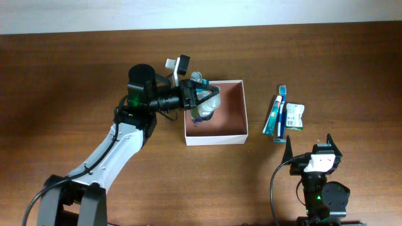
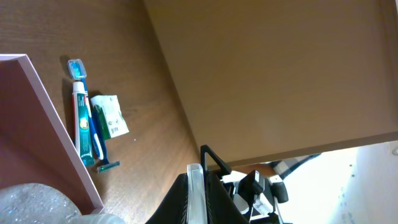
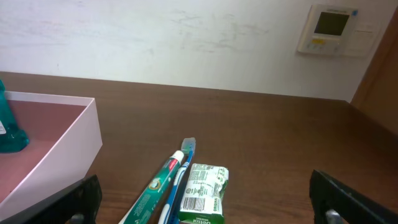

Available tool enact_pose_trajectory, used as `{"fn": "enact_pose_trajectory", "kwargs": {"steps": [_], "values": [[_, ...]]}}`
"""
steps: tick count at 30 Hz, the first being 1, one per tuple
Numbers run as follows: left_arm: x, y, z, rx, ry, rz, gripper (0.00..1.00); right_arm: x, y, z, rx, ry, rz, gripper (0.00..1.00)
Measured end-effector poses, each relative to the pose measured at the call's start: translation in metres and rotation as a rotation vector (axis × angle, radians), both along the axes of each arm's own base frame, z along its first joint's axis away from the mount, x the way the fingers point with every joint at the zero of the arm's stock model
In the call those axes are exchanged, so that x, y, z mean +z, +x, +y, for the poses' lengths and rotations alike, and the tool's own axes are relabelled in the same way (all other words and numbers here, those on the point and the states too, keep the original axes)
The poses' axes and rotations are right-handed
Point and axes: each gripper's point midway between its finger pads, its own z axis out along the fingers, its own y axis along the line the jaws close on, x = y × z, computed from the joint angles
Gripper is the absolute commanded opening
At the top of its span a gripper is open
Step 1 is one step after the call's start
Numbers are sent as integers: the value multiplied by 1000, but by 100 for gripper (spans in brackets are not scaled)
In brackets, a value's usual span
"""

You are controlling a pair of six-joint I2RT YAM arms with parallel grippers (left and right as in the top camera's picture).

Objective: Pack container
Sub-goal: 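Lift the spray bottle and carry it over the box, then lower the spray bottle into the box's left side and open the gripper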

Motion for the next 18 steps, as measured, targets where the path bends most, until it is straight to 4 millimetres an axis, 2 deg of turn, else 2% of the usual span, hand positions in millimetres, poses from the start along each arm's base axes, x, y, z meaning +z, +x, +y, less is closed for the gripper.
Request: {"fn": "enact_pose_trajectory", "kwargs": {"steps": [6, 14, 18], "values": [[0, 1, 0, 5, 5, -24, 8, 0, 0, 0, 0, 0, 0, 98], [-28, -2, 5, 40, 37, 20, 8, 0, 0, 0, 0, 0, 0, 98], [-29, -1, 5, 48, 36, 3, 8, 0, 0, 0, 0, 0, 0, 98]]}}
